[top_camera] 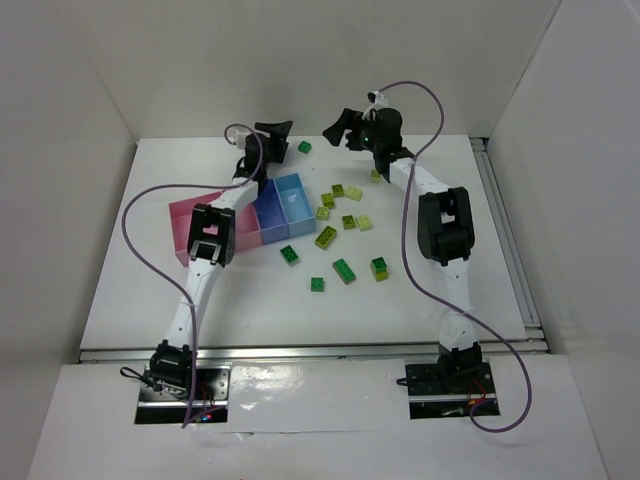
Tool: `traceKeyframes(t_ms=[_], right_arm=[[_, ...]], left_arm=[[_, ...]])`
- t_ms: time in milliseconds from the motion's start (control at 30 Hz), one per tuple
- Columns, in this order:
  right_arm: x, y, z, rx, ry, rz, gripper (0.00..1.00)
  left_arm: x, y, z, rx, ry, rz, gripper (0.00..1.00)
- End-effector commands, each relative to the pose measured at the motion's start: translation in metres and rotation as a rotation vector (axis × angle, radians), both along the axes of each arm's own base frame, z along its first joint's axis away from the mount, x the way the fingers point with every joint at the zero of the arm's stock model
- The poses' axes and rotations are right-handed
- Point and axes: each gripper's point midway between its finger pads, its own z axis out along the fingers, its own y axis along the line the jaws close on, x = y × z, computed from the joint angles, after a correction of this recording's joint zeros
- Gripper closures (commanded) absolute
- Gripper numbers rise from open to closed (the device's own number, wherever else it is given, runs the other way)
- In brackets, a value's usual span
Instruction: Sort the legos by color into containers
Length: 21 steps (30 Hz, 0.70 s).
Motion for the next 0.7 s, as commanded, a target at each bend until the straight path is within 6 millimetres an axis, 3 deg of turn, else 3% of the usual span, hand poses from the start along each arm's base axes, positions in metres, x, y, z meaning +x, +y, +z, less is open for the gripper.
traceKeyframes(t_ms=[0,33,100,167,233,267,333,367,400,433,467,667], right_arm=[[-0.003,-0.001,0.030,-0.027,-0.014,0.001,0.01],[-0.003,-0.001,0.032,-0.028,-0.011,0.001,0.00],[-0.006,-0.003,0.025,-0.040,0.033,-0.008,0.00],[-0.008,0.003,0.033,-0.051,0.035,0.005,0.00],[-0.014,0.006,0.022,-0.079,0.084,0.008,0.00],[-0.013,0.004,0.029,-0.089,0.075,-0.001,0.00],[-0.023,0.008,0.016,-0.120,0.141,0.015,0.00],[-0.024,0.006,0.015,-0.127,0.157,0.004,0.00],[-0.029,0.005,-0.001,-0.142,0.210,0.006,0.00],[-0.033,0.007,-0.003,-0.141,0.227,0.025,0.00],[-0.035,0.006,-0.007,-0.145,0.244,0.025,0.00],[-0.063,0.026,-0.038,-0.149,0.377,0.134,0.00]], left_arm=[[-0.006,-0.006,0.100,0.037,-0.193,-0.037,0.19],[-0.007,0.002,0.122,0.034,-0.219,-0.026,0.19],[-0.011,0.005,0.135,0.058,-0.238,-0.047,0.18],[-0.018,0.000,0.160,0.053,-0.276,-0.079,0.18],[-0.021,0.006,0.172,0.071,-0.296,-0.090,0.18],[-0.025,0.002,0.171,0.073,-0.288,-0.115,0.18],[-0.032,0.006,0.197,0.111,-0.327,-0.132,0.18],[-0.035,0.004,0.198,0.130,-0.320,-0.148,0.18],[-0.039,0.006,0.203,0.153,-0.322,-0.171,0.18],[-0.047,0.005,0.225,0.203,-0.358,-0.185,0.18],[-0.049,0.010,0.216,0.233,-0.312,-0.200,0.18],[-0.092,0.016,0.224,0.471,-0.217,-0.295,0.18]])
